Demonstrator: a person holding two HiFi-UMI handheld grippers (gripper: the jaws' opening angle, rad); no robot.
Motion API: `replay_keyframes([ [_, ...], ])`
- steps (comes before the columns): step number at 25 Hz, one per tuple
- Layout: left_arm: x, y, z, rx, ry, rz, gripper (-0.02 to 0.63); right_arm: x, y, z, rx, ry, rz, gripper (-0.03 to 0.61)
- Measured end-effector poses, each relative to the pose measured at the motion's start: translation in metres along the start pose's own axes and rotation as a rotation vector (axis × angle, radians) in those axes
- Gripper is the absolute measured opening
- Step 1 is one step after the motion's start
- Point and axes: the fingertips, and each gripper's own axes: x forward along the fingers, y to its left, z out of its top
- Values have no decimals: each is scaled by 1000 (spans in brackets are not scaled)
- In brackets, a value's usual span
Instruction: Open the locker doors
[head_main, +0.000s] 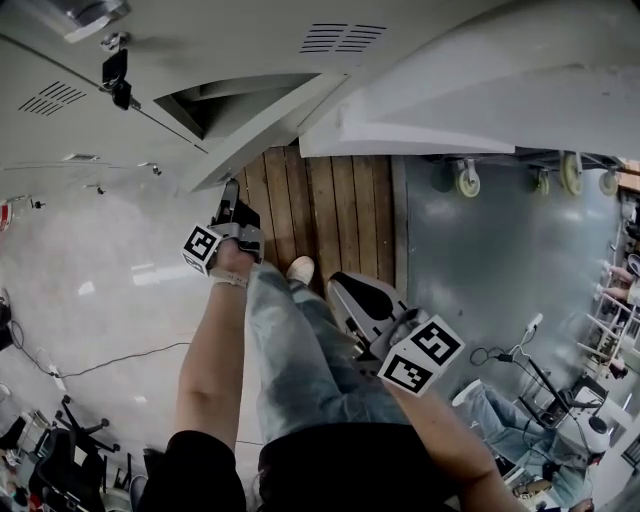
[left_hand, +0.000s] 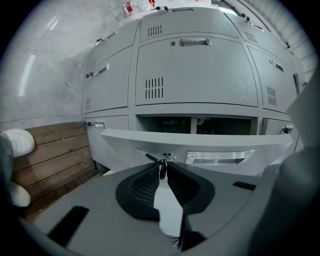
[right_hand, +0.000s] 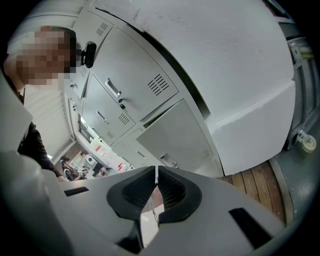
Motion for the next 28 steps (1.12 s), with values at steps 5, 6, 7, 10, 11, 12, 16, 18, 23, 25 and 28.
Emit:
replay_keyframes([
  [5, -11, 4, -20, 2, 43, 10, 61, -6, -1, -3, 6, -12, -6, 43],
  [6, -13, 5, -24, 2, 50, 12, 61, -7, -2, -4, 7, -13, -8, 43],
  [7, -14, 6, -28, 2, 57, 13, 61, -8, -3, -5, 9, -14, -9, 43],
  [10, -19, 9, -39, -1, 73, 14, 61, -11, -5, -6, 14, -20, -12, 43],
  [11, -20, 9, -42, -4, 77, 15, 61, -11, -5, -5, 15, -23, -12, 43],
  [12, -22, 10, -47, -7, 82, 14, 61, -11, -6, -4, 17, -28, -13, 43],
  [16, -25, 8, -65, -27, 109, -12, 61, -7, -4, 11, 11, -61, -9, 44],
  [18, -27, 12, -73, -18, 124, -3, 61, -3, 0, 19, 2, -75, 7, 44],
  [23, -32, 16, -97, -13, 171, 4, 61, 11, 5, 36, 4, -97, 35, 48],
  [25, -33, 17, -109, -11, 204, 2, 61, 16, 6, 43, 16, -110, 44, 66],
  [28, -33, 18, -125, -2, 257, -4, 61, 25, 7, 56, 38, -127, 53, 134],
])
